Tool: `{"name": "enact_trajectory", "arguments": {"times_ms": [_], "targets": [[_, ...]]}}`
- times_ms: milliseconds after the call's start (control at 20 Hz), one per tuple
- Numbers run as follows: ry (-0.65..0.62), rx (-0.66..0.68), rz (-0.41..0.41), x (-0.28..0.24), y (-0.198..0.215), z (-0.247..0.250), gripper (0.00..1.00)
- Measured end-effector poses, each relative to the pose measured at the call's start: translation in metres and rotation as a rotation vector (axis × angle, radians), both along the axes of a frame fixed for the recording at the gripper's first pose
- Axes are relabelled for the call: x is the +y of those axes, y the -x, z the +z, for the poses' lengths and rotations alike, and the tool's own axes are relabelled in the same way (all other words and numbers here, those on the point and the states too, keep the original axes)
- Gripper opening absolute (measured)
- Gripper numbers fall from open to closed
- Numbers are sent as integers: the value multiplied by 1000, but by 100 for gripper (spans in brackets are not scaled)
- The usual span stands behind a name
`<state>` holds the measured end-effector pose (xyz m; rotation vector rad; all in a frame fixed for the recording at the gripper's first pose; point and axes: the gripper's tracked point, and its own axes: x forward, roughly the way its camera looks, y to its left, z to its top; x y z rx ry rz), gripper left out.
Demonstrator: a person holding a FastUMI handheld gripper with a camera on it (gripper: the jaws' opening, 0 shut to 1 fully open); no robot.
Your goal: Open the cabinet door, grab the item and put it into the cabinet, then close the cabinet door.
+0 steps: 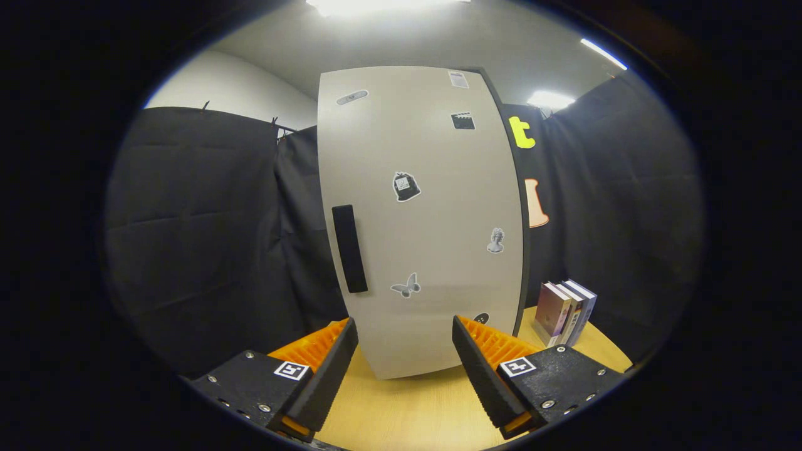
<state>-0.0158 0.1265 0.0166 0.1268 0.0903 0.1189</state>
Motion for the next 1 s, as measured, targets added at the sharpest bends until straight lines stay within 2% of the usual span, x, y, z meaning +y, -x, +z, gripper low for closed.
{"name": "enact_trajectory", "arguments": {"times_ms": [1000], "targets": [[-41, 3, 12, 7, 4, -2, 95]]}}
